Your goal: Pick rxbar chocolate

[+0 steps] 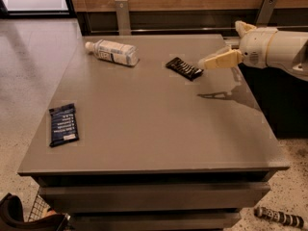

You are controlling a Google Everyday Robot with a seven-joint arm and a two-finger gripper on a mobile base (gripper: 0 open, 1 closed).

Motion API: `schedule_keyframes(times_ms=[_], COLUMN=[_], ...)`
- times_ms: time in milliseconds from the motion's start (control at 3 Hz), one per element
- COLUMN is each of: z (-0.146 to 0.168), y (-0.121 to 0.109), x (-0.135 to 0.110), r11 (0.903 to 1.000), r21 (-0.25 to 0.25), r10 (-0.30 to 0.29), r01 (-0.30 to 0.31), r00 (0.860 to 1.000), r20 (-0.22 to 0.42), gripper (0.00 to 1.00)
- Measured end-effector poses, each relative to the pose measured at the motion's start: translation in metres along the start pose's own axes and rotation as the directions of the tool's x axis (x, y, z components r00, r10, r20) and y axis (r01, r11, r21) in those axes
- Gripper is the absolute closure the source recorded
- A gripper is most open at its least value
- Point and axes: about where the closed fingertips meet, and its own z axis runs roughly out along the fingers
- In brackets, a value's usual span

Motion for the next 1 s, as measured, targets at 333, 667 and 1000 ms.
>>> schedule_keyframes(times_ms=[333,667,1000], z=[0.021,0.056,0.076], y=[0.003,0.011,0.017], x=[0.024,0.057,0.067], r11=[0.9988,0.9942,0.9911], r21=[-0.018,-0.055,-0.082], r10=[0.045,0.091,0.102], r01=[-0.045,-0.092,-0.105], r00=[0.999,0.995,0.994], r20=[-0.025,-0.035,-0.030], gripper=[0.00,0.00,0.00])
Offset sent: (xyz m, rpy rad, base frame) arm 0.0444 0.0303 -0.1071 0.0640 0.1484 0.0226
